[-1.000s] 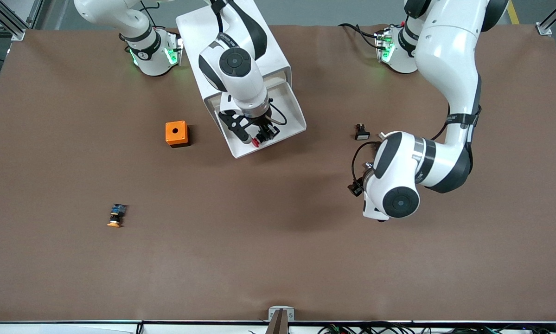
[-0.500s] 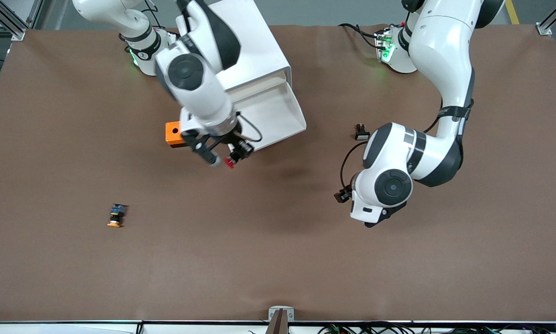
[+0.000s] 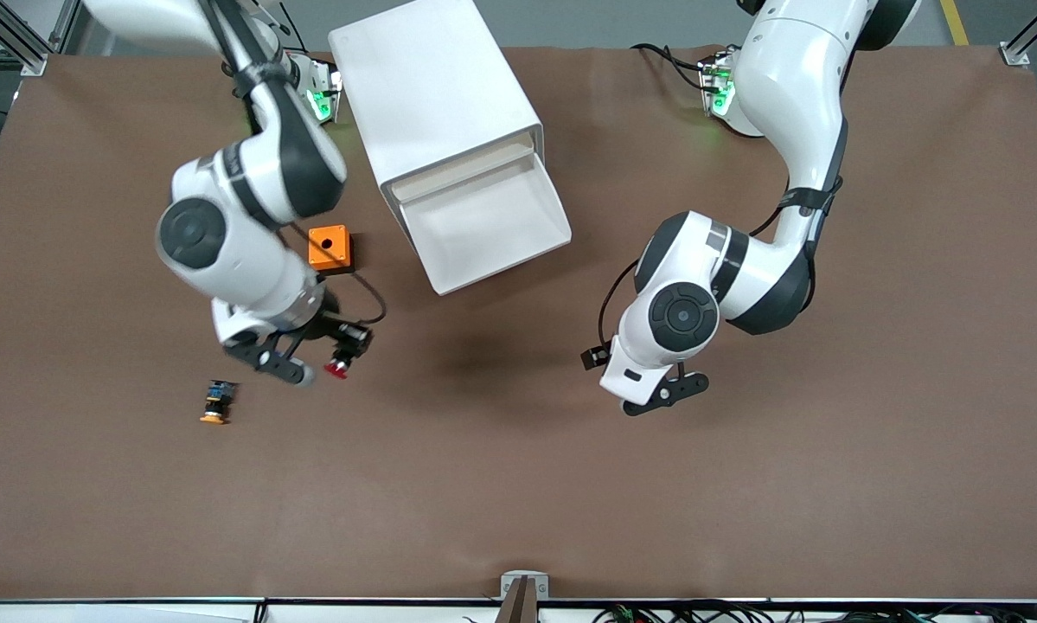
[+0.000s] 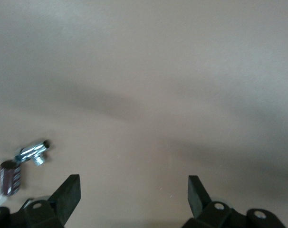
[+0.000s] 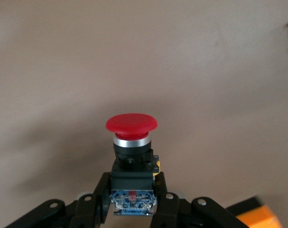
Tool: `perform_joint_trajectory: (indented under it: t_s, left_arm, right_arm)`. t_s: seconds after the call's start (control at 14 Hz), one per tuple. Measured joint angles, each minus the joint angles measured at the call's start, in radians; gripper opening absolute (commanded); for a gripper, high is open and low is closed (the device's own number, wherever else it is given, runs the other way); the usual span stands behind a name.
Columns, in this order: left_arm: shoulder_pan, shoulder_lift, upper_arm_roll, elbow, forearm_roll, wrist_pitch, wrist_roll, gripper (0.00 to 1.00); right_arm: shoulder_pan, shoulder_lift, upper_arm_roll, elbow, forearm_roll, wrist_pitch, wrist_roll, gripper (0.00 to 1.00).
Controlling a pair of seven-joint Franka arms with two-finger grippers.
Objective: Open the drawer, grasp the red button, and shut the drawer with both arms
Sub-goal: 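Lift the red button out while the left gripper moves to the drawer, then set the red button beside the yellow button with the right gripper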
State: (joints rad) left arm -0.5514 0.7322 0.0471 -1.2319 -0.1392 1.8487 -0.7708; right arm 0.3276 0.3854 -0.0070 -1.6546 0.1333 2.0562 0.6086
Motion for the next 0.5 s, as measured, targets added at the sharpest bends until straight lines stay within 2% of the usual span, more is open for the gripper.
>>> perform_joint_trajectory:
  t_s: [0.29, 0.5]
  left_arm:
    - [-0.049, 0.027, -0.017, -0.049, 0.000, 0.170, -0.010, 0.99]
    - [-0.086, 0.053, -0.018, -0.066, 0.000, 0.213, -0.088, 0.99]
  right_arm:
    - [-0.141, 0.109, -0.001, -0.002, 0.000, 0.025, -0.251, 0.00]
    - [-0.190, 0.173, 0.000, -0.002, 0.000, 0.088, -0.374, 0.00]
